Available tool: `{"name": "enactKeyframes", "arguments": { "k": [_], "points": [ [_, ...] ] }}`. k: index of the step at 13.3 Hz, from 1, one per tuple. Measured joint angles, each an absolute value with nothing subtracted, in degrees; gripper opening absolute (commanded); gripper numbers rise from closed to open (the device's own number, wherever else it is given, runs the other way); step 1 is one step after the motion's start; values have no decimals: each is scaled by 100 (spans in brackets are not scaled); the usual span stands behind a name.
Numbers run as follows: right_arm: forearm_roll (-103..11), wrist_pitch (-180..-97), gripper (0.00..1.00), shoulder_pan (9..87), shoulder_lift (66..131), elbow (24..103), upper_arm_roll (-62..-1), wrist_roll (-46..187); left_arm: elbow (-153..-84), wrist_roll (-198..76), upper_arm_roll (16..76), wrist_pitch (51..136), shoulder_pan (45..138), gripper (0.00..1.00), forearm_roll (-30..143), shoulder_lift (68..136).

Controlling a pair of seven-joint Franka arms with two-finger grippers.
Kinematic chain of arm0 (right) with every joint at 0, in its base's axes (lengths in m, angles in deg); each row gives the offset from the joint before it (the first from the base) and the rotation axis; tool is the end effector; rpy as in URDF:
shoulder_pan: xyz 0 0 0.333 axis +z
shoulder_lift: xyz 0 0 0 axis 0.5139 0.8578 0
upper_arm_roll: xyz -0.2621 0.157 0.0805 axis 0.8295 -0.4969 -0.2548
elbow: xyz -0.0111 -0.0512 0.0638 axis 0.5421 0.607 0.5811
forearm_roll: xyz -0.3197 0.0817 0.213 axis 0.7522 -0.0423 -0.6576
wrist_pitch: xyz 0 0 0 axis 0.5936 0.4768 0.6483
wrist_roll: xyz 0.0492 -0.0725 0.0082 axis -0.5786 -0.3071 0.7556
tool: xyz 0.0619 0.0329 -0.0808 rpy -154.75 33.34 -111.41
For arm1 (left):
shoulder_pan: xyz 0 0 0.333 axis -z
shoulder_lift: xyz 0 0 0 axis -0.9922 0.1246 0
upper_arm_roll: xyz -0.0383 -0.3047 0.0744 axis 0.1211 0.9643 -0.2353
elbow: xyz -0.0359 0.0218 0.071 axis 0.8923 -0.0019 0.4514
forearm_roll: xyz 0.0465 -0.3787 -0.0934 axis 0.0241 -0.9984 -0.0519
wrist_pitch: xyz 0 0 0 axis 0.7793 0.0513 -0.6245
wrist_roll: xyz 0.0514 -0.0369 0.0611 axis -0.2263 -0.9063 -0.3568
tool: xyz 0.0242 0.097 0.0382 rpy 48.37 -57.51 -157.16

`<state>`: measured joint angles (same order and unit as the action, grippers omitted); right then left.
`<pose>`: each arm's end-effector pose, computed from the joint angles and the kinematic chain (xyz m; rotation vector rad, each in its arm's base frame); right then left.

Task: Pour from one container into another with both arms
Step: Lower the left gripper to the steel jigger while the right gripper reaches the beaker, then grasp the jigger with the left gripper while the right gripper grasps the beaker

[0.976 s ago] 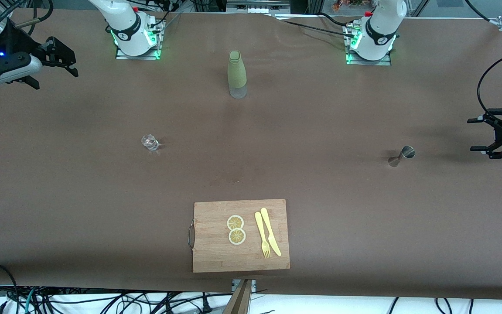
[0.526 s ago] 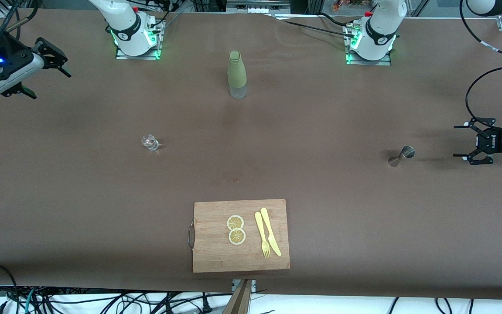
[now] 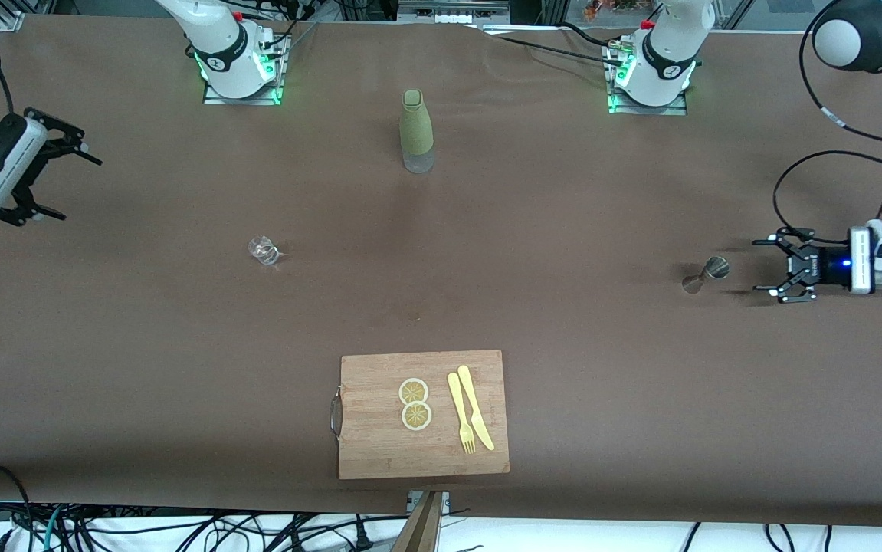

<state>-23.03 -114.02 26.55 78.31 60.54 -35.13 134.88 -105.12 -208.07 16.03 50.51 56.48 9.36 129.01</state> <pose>0.5630 -0.0347 0.5480 -2.4476 -1.4763 -0.0492 0.5405 0.2693 0.1267 1.4614 -1.2858 0.8961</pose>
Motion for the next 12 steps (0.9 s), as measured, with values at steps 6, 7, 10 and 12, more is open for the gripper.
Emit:
{"name": "enactKeyframes", "arguments": {
  "k": [6, 7, 10, 12],
  "points": [
    [-3820, -11747, 100, 2240, 8917, 6503, -3214, 16242, -10641, -21653, 1681, 5058, 5671, 100, 509, 13285],
    [-4137, -11760, 100, 2171, 9137, 6556, -3183, 16746, -10667, -21725, 1732, 5067, 5685, 100, 493, 13320],
    [-5152, -11801, 100, 1925, 10069, 6633, -3138, 18447, -10724, -21788, 1863, 5153, 5768, 100, 444, 13389],
    [-5774, -11821, 100, 1851, 10759, 6644, -3128, 19549, -10727, -21835, 1899, 5170, 5812, 100, 422, 13438]
  ]
}}
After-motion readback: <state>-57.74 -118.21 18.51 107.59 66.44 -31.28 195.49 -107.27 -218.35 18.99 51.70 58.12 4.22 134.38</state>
